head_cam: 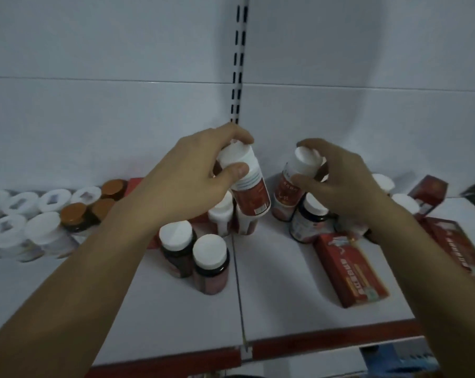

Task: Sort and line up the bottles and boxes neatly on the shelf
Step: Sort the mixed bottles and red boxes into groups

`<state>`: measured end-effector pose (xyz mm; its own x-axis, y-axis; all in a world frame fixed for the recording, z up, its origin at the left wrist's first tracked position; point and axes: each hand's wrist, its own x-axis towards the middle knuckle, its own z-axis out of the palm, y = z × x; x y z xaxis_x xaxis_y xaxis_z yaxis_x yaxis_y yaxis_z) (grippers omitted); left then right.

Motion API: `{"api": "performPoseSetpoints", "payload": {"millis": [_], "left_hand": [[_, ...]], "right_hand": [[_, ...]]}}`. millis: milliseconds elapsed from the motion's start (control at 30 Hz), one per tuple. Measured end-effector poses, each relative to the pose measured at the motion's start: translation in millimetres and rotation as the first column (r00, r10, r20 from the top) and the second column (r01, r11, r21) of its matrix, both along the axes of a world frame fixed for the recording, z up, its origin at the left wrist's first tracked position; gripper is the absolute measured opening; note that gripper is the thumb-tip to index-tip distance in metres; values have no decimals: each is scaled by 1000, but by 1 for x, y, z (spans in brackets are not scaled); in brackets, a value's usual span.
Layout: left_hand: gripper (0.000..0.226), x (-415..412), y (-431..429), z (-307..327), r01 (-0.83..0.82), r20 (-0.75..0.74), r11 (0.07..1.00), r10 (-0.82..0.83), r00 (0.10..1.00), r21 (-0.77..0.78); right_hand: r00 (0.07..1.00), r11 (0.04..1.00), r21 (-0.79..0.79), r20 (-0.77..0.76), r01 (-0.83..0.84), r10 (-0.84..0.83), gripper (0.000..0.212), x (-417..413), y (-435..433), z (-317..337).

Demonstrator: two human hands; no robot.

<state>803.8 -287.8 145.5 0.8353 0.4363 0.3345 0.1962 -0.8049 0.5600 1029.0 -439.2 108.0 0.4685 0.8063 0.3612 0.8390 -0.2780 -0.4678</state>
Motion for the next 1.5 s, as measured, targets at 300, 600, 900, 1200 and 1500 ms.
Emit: {"api": "performPoseSetpoints", "payload": {"millis": [300,600,900,1200,1500], "left_hand": [[40,56,-38,-36,103,-238,985,-67,969,142],[41,97,-42,-72,15,-411,905,178,894,425],[55,61,-35,-72,-191,-341,889,347,874,416],[43,32,-3,-67,-251,-486,948,315,815,194],[36,34,4,-74,-194,-402,967,245,883,164]], "right_hand": [[946,904,-394,196,-165,258,46,31,53,-40],[974,966,-210,139,-149,180,49,42,41,-50],[975,961,-209,90,-179,201,48,8,-1,-57],[955,945,-321,260,-53,142,61,-2,18,-67],[969,968,-235,207,-84,134,79,-5,26,-75]]}}
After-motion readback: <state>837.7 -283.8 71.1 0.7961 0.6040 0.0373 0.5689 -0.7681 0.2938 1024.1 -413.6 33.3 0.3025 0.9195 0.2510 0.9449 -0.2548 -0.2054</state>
